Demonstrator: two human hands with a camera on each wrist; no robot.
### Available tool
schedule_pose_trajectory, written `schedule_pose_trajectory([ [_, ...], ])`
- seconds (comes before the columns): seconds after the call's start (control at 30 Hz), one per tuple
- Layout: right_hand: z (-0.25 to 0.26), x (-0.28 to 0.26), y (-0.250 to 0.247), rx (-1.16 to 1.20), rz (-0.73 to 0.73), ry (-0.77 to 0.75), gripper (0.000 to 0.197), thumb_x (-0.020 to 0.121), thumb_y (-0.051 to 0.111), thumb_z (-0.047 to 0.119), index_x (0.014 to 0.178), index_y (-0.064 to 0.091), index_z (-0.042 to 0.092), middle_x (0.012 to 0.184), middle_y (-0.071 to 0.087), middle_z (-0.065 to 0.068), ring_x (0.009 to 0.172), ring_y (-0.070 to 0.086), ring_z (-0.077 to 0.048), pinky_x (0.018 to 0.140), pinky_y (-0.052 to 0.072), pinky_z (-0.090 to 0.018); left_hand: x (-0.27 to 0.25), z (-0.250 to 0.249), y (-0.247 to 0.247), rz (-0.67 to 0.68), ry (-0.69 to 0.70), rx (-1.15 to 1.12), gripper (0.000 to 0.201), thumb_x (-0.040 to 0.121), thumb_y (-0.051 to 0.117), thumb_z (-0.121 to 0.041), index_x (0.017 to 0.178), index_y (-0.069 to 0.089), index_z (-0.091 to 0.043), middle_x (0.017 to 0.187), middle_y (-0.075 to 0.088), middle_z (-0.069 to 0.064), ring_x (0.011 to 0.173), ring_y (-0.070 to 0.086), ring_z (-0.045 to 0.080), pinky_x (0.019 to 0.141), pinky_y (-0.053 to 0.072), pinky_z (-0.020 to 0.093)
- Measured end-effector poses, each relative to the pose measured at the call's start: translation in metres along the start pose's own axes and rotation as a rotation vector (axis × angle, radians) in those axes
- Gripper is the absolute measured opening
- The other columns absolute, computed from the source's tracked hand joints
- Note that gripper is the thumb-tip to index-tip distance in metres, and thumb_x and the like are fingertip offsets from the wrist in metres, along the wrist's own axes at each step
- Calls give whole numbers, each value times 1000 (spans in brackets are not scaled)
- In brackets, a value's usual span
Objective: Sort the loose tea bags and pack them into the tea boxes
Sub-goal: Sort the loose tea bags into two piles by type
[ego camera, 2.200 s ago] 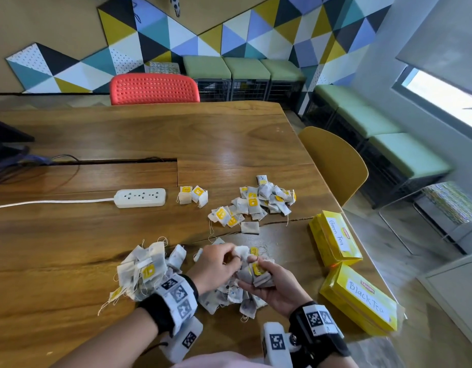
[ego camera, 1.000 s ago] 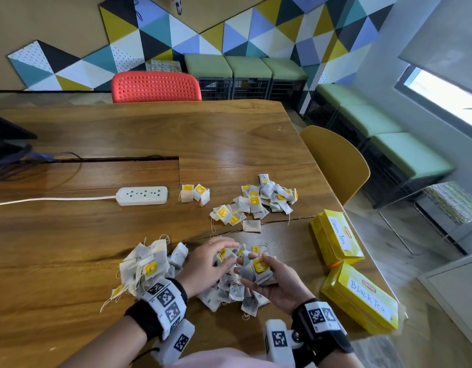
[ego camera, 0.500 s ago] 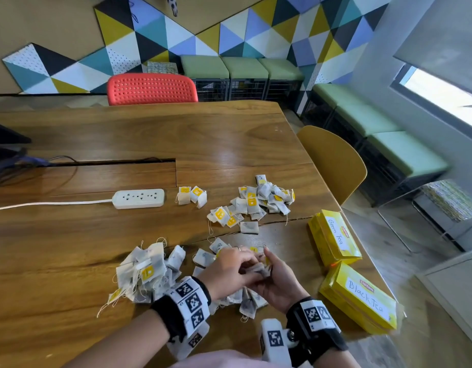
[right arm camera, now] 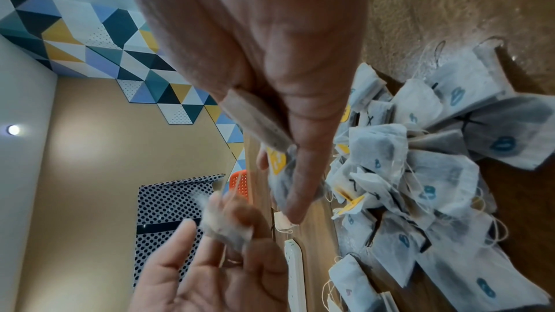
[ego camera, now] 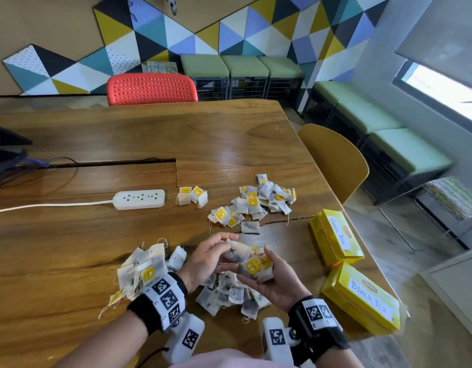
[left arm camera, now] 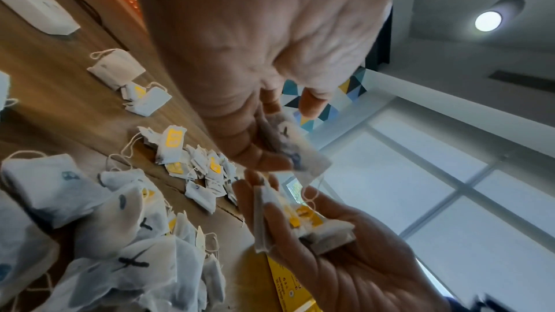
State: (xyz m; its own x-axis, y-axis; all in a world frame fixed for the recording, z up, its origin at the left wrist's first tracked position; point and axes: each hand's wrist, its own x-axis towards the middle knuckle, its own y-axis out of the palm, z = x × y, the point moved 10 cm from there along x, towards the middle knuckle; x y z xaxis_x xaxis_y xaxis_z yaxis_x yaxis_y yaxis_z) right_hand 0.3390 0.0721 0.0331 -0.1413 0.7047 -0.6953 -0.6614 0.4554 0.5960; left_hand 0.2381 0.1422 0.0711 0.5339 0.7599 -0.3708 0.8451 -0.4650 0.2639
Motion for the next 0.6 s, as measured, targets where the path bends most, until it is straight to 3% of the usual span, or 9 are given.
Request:
schedule_pose_trajectory([
  [0.1,0,3,4,28,15,0,49,101,37,43,102,58,-1,105,66,-30,86,69,-40,81,51,-48,-1,-7,3,-28,80,174,19,100,46,-14,98,58,0,61,56,1,57,51,15,56,43,30],
  [0.17,0,5,5,44,12,0,52,101,37,44,107,57,-3,106,65,-31,88,69,-40,80,53,-49,-3,-12,11,-5,129,307,25,95,55,-26,96,60,-1,53,50,-6,50,43,10,54,36,27],
  [0.2,0,7,4,46,4,1,54,101,37,45,112,56,-5,107,65,-30,88,69,-39,80,54,-49,-4,-13,16,11,142,405,29,89,60,-37,98,63,-9,58,55,-8,52,48,8,54,39,27],
  [0.27,0,9,4,49,13,1,60,100,37,47,121,53,-7,112,62,-29,91,67,-37,84,53,-48,-4,-15,27,43,188,676,36,76,67,-55,101,66,-29,84,69,-9,73,64,7,67,52,30],
  [0.37,-3,14,2,2,14,17,71,98,33,53,129,52,-8,115,61,-27,97,65,-35,80,56,-42,-3,-10,45,111,253,1000,53,70,74,-56,115,65,-29,113,69,-6,103,63,8,90,51,30],
  [0.4,-3,15,0,-7,5,13,71,97,33,54,129,52,-7,112,63,-24,95,66,-33,77,56,-39,-3,-10,50,117,280,1060,50,72,75,-52,115,66,-27,115,68,-6,105,62,7,92,50,29],
  [0.47,-1,15,0,32,2,-9,66,98,33,54,129,50,-1,114,61,-23,94,65,-33,78,56,-41,-3,-16,53,81,322,1091,34,79,72,-44,106,71,-23,108,70,-5,97,63,7,82,50,22],
  [0.53,2,13,1,73,9,-38,63,99,31,52,127,47,-3,122,57,-27,98,65,-36,85,56,-49,-1,-17,50,72,312,985,22,83,70,-36,98,74,-20,103,72,-6,92,63,5,70,46,11],
  [0.6,4,8,2,50,24,-52,64,101,29,50,124,48,-7,111,63,-29,91,68,-36,80,58,-47,3,-15,43,81,249,783,15,85,69,-32,93,75,-20,95,74,-10,85,66,2,71,49,12],
])
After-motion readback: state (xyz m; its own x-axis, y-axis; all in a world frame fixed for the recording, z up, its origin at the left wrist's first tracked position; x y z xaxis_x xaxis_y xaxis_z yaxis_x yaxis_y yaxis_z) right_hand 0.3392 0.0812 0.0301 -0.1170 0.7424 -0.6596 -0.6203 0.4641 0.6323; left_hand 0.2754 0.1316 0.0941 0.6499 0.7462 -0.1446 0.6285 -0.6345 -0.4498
